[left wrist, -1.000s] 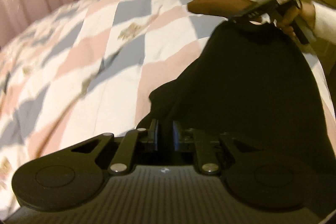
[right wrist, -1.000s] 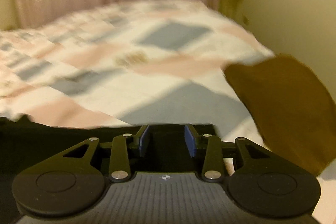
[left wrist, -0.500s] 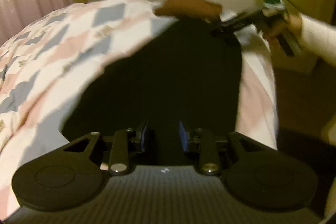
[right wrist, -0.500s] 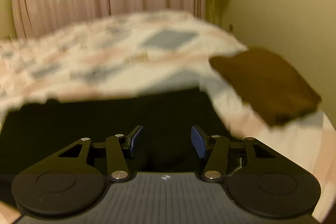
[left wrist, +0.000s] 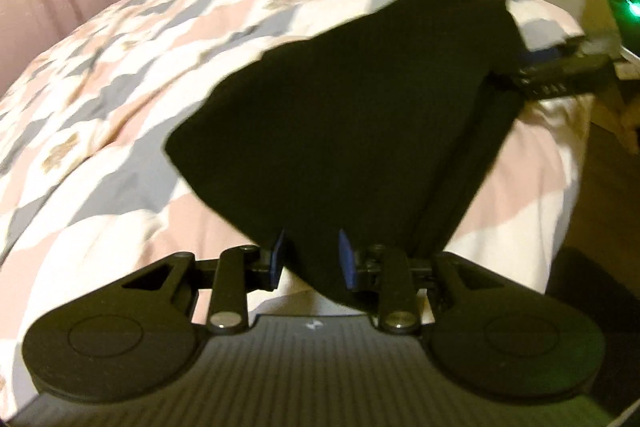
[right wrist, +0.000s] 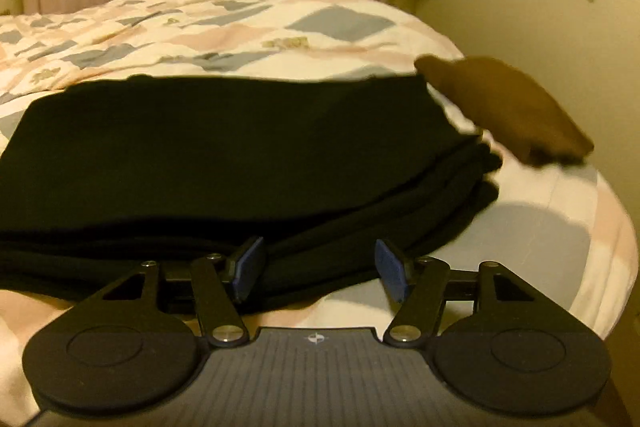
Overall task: Fold clothes
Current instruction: 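Lower the folded end onto the sweatpants and open both grippers, then raise both open grippers above the folded sweatpants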
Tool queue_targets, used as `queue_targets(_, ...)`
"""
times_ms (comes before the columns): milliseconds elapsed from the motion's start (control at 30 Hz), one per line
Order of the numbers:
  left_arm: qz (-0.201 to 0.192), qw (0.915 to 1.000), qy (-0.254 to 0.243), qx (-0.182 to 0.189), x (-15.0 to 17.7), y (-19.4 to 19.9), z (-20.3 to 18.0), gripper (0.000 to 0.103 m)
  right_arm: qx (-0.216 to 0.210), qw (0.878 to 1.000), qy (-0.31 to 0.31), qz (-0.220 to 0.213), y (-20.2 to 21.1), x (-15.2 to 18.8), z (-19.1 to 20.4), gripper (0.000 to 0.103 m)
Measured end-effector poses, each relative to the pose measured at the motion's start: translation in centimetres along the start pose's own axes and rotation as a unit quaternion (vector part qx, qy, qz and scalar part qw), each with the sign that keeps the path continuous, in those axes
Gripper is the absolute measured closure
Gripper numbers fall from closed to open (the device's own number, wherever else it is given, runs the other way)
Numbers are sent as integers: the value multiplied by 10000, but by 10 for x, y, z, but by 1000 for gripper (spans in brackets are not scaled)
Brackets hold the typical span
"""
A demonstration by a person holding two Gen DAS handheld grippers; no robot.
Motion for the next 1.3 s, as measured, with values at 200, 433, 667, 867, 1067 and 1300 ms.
queue_targets(200,-277,9994,-17,-214,-9,39,-4,76,-118,9984,-443,-323,41,-16,-4,40)
queue_targets(433,-457,9982,-39,-392,-9,71,-13,72,-66,9956,-608,-705,93,-12,-3,36)
queue_targets(667,-617,9966,-66,-536,-1,101,-26,67,-29,9909,-1001,-899,142,9,-10,34)
queue_targets(867,-860,9941,72,-654,9,128,-40,62,46,9866,-1238,-1066,183,26,-16,30)
queue_targets(1067,-975,9927,185,-678,20,146,-54,61,180,9862,-1132,-1191,207,37,-16,24)
queue_targets(1300,-1122,9903,215,-795,18,162,-60,56,197,9859,-1195,-1155,212,34,-15,22)
Point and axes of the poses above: each gripper's, at about its wrist camera, not at the fingertips, and y roughly against the way its jaws point, z to its left, x to its underside, the point moved 9 cm from there along -y, roughly the way its jaws point, and after that the axes turned 2 degrees about -y, right-handed, at the moved point
